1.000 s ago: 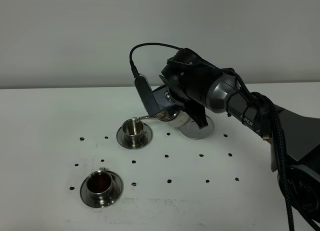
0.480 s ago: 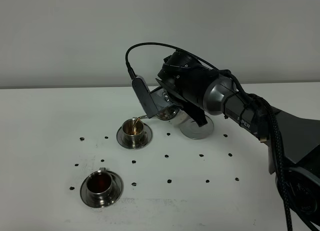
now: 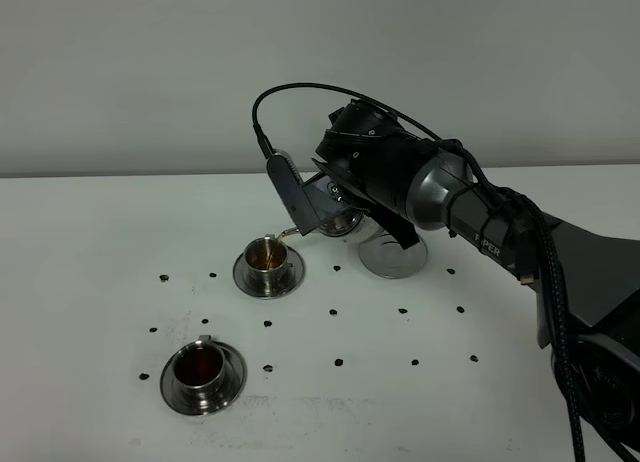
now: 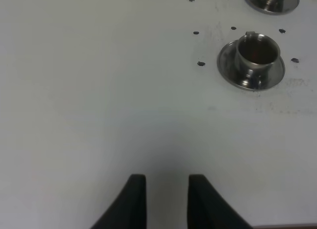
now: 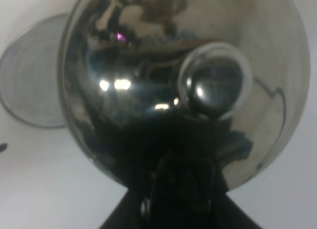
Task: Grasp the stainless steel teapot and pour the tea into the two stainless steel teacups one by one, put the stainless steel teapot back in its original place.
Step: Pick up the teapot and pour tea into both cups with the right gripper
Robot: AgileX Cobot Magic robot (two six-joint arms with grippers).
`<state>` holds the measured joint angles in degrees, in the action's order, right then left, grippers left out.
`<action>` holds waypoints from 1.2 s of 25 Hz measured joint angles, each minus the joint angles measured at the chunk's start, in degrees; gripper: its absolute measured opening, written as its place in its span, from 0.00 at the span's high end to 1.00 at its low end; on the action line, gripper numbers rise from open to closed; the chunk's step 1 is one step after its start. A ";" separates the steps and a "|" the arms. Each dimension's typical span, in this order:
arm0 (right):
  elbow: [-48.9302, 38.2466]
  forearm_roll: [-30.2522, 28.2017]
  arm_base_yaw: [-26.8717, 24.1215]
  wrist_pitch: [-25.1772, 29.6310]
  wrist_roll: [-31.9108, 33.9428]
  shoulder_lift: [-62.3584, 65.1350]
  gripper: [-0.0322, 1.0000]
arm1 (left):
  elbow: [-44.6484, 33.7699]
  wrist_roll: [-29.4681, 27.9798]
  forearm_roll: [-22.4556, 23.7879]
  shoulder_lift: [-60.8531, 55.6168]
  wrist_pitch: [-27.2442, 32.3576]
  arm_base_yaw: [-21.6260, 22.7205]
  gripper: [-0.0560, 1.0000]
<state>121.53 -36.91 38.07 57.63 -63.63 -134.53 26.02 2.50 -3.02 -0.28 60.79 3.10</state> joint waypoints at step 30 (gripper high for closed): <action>0.00 -3.47 1.63 -0.17 -0.99 0.00 0.79 | 0.00 0.00 0.00 0.00 0.00 0.00 0.72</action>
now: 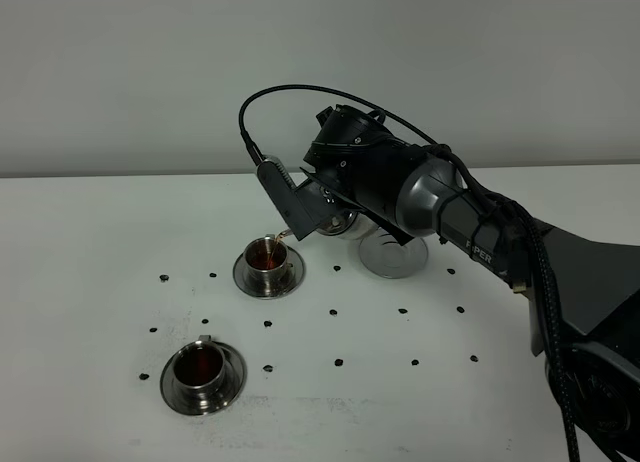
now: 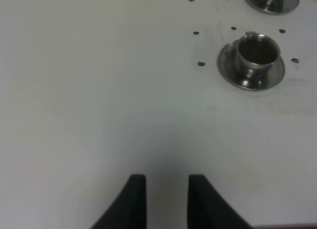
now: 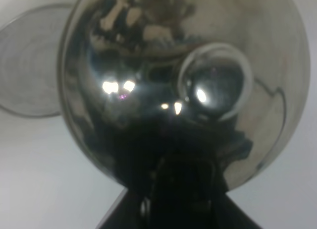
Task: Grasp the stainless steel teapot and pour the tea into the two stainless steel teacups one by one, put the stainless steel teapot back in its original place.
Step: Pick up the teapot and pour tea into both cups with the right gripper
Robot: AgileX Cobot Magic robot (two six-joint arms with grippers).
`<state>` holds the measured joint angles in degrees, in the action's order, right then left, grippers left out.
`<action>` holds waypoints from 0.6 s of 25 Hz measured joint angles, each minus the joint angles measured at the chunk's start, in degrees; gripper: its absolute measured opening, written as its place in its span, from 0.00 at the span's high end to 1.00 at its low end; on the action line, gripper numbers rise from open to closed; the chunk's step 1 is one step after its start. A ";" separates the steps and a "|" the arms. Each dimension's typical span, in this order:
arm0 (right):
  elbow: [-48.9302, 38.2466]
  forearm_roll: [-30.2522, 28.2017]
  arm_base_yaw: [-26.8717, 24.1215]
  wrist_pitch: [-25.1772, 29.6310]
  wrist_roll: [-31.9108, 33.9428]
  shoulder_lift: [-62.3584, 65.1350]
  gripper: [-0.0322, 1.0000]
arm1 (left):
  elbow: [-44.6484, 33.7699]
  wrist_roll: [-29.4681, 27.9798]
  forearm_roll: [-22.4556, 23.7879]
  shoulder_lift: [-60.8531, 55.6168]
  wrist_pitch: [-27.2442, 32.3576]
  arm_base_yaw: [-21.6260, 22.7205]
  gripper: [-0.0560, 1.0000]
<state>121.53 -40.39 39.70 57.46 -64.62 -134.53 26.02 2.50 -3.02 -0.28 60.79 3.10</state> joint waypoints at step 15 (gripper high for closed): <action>0.00 -0.90 0.07 0.00 0.00 0.00 0.79 | 0.00 0.00 0.00 0.00 0.00 0.00 0.72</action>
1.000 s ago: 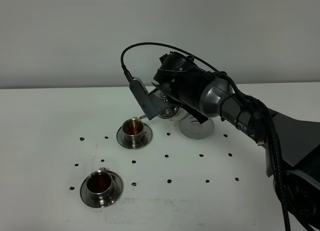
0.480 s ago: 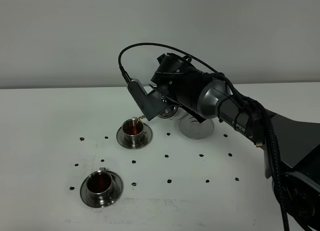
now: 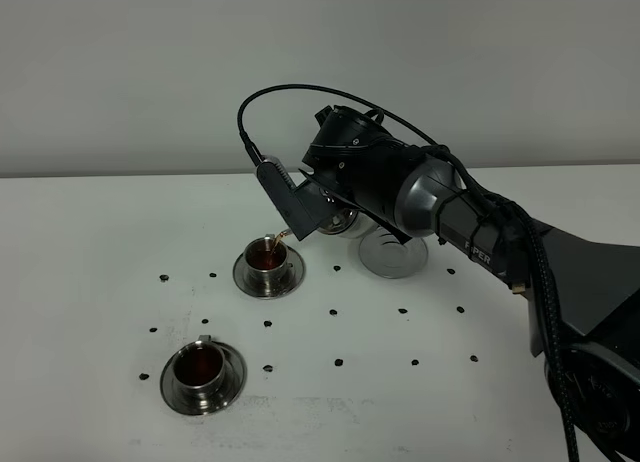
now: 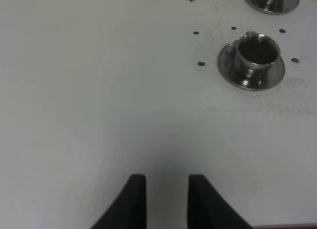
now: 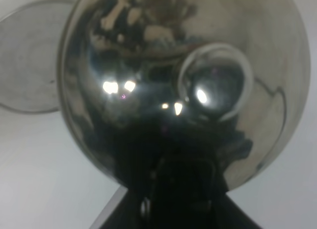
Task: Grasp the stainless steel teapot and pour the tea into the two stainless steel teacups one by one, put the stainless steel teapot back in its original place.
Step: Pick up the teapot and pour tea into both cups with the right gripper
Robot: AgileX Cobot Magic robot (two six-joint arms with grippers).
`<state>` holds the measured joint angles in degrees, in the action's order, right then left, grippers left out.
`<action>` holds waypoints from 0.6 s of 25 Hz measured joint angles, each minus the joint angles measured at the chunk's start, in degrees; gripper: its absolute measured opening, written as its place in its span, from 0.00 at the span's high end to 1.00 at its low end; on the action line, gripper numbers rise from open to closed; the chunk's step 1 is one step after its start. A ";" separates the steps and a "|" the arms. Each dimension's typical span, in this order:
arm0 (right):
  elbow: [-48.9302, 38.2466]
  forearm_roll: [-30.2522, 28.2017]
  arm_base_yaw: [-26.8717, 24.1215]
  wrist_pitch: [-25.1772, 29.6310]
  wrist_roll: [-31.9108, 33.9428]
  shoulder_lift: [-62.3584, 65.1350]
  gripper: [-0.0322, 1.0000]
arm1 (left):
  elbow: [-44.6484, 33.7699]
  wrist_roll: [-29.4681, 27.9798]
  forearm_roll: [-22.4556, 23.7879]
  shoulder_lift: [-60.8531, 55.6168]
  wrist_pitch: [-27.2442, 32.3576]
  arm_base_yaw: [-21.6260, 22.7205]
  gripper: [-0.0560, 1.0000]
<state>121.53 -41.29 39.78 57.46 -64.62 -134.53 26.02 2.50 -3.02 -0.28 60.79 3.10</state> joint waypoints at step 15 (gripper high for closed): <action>0.00 -0.44 0.60 -0.11 0.00 -0.50 0.79 | 0.00 0.00 0.00 0.00 0.00 0.00 0.72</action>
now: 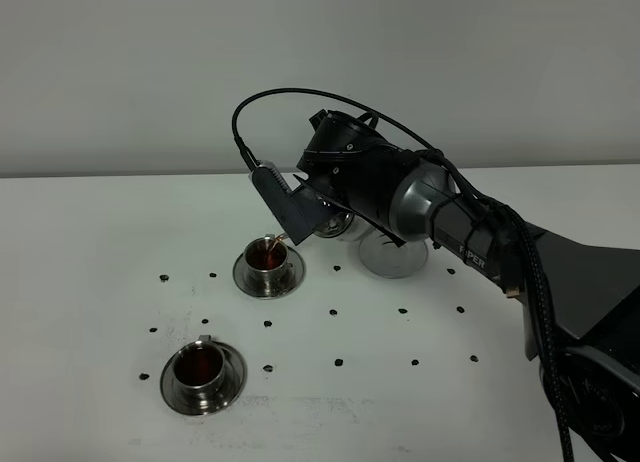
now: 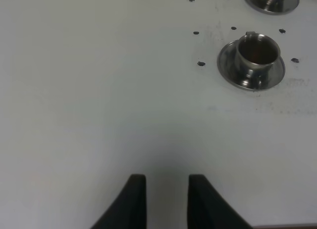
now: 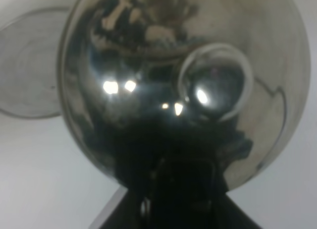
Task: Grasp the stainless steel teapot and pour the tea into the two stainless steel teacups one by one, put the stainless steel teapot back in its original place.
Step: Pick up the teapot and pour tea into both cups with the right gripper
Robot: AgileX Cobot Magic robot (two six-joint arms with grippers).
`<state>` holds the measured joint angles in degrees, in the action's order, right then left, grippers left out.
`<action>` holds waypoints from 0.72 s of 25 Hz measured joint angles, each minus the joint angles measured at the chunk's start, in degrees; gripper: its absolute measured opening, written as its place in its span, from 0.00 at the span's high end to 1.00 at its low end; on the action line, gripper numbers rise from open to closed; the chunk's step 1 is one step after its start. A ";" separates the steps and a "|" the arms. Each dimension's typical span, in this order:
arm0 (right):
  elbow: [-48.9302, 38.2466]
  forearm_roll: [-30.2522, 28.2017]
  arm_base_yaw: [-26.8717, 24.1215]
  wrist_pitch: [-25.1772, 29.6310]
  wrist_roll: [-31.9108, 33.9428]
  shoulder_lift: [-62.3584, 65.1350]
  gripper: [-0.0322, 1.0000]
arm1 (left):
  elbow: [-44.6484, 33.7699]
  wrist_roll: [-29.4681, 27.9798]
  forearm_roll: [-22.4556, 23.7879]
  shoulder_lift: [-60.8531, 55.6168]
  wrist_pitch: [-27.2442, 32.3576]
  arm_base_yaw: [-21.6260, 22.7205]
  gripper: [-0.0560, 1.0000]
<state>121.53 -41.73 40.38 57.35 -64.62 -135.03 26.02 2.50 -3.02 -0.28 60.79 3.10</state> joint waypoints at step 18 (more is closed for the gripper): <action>0.00 -1.53 0.00 -0.90 0.00 -0.42 0.79 | 0.00 0.00 0.00 0.00 0.00 0.00 0.72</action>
<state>121.53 -43.26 40.38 56.45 -64.62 -135.45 26.02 2.50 -3.02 -0.28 60.79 3.10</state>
